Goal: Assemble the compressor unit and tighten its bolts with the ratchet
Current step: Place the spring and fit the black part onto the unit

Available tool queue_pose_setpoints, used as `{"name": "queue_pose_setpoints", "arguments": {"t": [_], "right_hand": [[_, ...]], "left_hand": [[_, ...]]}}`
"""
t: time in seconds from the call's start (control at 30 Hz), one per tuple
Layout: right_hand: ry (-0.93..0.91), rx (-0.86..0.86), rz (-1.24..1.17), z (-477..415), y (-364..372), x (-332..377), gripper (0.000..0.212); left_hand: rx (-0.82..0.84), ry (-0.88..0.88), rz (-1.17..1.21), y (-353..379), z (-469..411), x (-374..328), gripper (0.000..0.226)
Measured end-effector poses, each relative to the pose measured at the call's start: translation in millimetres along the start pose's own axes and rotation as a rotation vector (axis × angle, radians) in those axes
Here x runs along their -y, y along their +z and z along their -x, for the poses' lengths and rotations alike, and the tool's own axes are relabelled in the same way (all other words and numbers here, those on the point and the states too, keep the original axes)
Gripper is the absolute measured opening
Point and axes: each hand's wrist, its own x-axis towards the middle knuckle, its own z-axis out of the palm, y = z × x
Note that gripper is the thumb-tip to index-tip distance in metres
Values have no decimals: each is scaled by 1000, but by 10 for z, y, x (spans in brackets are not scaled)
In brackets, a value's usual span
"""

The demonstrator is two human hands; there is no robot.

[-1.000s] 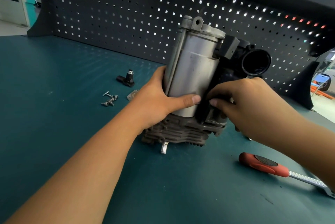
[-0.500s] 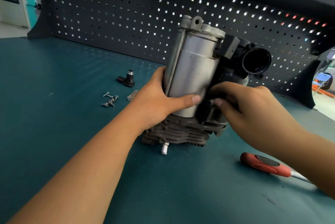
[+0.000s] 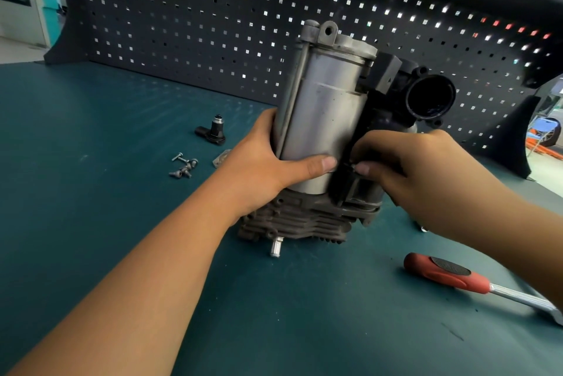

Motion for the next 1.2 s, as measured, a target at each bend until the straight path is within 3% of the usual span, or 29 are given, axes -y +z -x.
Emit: {"name": "queue_pose_setpoints", "arguments": {"t": [0.23,0.37,0.47,0.57,0.7,1.2], "right_hand": [[17,66,247,12,-9,102,35],[17,43,265,11,25,135,39],[-3,2,151,1,28,100,33],[11,-21,-13,10,20,42,10],[31,11,-104,9,21,18,15],[30,-9,101,7,74,34,15]], "left_hand": [[1,-5,-8,-1,14,-27,79],[-4,-8,-21,-1,16,-30,84],[-7,-6,-21,-1,18,-27,86],[-7,-4,-20,-1,15,-21,86],[-4,-1,-21,-3,15,-20,77],[4,7,-13,-5,15,-29,72]]}}
